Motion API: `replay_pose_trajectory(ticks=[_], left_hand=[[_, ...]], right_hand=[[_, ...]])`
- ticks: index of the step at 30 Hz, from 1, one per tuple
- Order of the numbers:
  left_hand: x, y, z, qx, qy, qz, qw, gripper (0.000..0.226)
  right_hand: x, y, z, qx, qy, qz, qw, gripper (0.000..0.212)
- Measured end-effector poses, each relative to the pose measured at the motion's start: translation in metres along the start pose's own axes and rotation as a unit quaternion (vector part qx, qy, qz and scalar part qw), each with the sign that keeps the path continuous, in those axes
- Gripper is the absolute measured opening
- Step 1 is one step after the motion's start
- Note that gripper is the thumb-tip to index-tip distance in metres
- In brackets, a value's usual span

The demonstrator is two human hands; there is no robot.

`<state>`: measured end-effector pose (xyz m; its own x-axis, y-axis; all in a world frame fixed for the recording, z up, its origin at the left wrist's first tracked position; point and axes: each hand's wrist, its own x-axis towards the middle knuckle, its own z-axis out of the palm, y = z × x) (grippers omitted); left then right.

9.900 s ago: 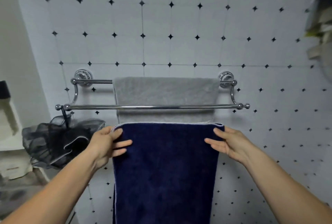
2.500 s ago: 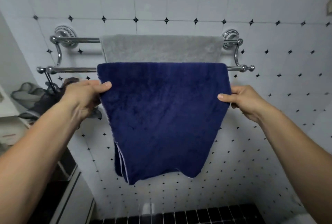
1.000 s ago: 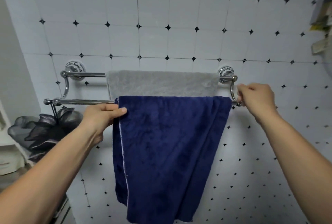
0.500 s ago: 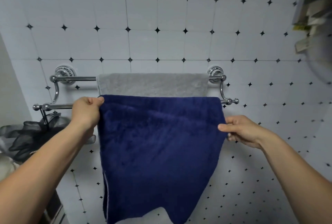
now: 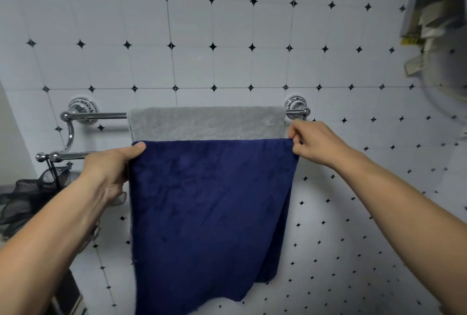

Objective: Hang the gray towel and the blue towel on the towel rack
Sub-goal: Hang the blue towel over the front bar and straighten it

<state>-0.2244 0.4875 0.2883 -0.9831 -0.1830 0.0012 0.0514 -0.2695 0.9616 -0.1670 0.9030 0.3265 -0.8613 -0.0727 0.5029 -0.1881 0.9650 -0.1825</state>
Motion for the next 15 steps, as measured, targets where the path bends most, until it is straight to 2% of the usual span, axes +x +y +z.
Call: replay_pose_trajectory(ticks=[5,8,10,12,15], left_hand=[[0.004,0.003,-0.006,-0.004,0.018,0.012,1.0,0.024],[0.006,-0.001,-0.007,-0.015,0.059,0.026,0.998,0.04],[0.004,-0.006,-0.007,-0.008,0.054,0.044,0.998,0.033],[-0.001,-0.015,-0.007,0.001,0.029,0.065,0.997,0.018],[-0.014,-0.037,-0.01,0.043,-0.022,0.124,0.991,0.013]], right_hand=[[-0.005,0.021,-0.015,0.068,0.049,0.079,0.993,0.019],[-0.018,0.031,-0.014,0.094,0.101,0.14,0.981,0.018],[-0.034,0.034,0.002,0.139,0.125,0.18,0.966,0.011],[-0.052,0.027,0.036,0.241,0.063,0.2,0.948,0.007],[-0.078,0.006,0.095,0.445,-0.113,0.204,0.865,0.038]])
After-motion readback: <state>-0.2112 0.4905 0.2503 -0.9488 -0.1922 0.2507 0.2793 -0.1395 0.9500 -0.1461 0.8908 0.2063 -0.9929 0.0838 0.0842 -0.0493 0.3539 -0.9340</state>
